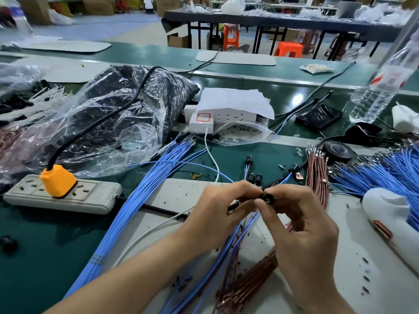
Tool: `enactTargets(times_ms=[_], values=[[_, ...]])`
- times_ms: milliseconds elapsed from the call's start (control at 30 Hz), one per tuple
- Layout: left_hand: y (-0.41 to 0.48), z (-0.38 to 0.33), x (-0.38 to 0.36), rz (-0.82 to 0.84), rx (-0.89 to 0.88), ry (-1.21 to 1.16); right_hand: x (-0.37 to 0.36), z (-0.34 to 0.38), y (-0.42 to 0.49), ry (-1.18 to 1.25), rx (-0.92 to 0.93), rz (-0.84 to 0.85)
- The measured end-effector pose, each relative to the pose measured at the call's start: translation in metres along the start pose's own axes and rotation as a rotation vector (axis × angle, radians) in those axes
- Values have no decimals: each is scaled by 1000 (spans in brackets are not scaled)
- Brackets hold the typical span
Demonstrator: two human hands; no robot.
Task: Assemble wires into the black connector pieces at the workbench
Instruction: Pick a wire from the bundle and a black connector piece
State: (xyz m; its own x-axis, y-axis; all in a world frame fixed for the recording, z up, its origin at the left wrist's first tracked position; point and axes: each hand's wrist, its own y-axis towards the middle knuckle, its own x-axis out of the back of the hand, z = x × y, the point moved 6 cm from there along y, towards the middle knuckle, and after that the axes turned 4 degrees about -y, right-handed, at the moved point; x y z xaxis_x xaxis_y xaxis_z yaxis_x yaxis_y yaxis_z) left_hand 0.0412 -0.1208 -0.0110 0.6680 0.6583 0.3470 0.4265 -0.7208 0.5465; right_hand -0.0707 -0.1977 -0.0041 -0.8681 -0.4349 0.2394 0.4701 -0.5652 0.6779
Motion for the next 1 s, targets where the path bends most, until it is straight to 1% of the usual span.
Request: enactTargets(times_ms=[333,567,700,1000], values=[[-1,4,0,1,41,-9,-3,-6,0,70,-85,24],[-1,5,1,-10,61,-63,-1,-10,-2,141,-147,-14],[-1,3,3,-21,29,-54,0,-7,-3,147,-128,-7],[-2,0,-1,26,-33,15,-3,-5,-2,90,-91,26]])
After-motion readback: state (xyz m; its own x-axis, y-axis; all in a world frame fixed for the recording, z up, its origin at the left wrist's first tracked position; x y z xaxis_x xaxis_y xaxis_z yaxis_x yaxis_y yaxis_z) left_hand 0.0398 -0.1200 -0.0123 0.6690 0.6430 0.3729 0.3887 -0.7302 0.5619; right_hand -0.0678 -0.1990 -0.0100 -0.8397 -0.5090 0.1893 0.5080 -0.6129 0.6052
